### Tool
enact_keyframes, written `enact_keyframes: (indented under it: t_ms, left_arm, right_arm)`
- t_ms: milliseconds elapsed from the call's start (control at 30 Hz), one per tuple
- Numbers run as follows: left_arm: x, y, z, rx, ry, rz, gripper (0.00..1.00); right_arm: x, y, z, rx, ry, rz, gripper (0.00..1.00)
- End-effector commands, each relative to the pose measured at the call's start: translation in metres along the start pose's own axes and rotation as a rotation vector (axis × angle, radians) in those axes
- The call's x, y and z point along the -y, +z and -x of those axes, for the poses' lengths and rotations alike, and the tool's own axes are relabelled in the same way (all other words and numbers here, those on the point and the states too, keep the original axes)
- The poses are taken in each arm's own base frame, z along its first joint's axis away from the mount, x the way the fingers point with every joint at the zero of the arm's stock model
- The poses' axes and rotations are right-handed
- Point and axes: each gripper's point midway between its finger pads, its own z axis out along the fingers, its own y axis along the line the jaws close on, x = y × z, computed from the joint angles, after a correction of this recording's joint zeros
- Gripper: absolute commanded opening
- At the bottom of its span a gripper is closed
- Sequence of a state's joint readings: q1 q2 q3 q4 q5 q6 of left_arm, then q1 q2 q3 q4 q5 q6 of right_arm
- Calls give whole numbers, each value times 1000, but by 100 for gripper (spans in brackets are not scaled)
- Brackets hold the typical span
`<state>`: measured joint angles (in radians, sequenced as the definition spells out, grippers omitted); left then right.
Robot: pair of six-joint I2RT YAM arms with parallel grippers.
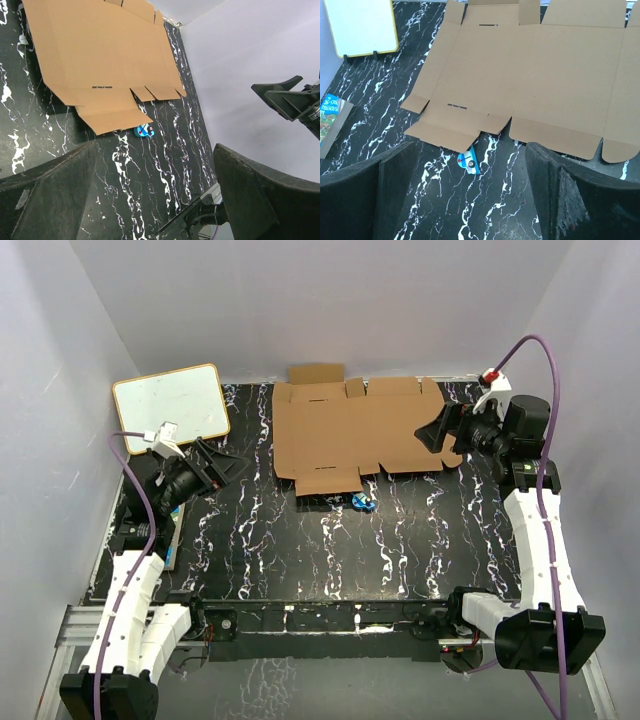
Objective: Fold the paper box
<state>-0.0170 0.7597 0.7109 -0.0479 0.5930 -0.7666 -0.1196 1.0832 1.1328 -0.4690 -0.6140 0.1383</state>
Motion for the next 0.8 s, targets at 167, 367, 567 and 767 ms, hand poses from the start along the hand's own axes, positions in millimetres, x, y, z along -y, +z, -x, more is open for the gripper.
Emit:
enact_keyframes:
  t_ms: [167, 367, 567, 767]
  left_arm:
    - [-9, 7, -27, -50, -66, -83, 97]
    - [-25, 14, -42, -97, -83, -34, 97]
    - [-22, 40, -86, -222, 45, 66, 96]
    - [-18, 52, -114, -247, -25, 12, 96]
  right_arm:
    - [-17, -4, 7, 47, -35, 87, 98]
    - [-31, 1, -22, 4, -120, 252, 98]
    - [-59, 1, -72, -17, -185, 583, 98]
    - [-61, 4, -120, -17, -199, 791, 98]
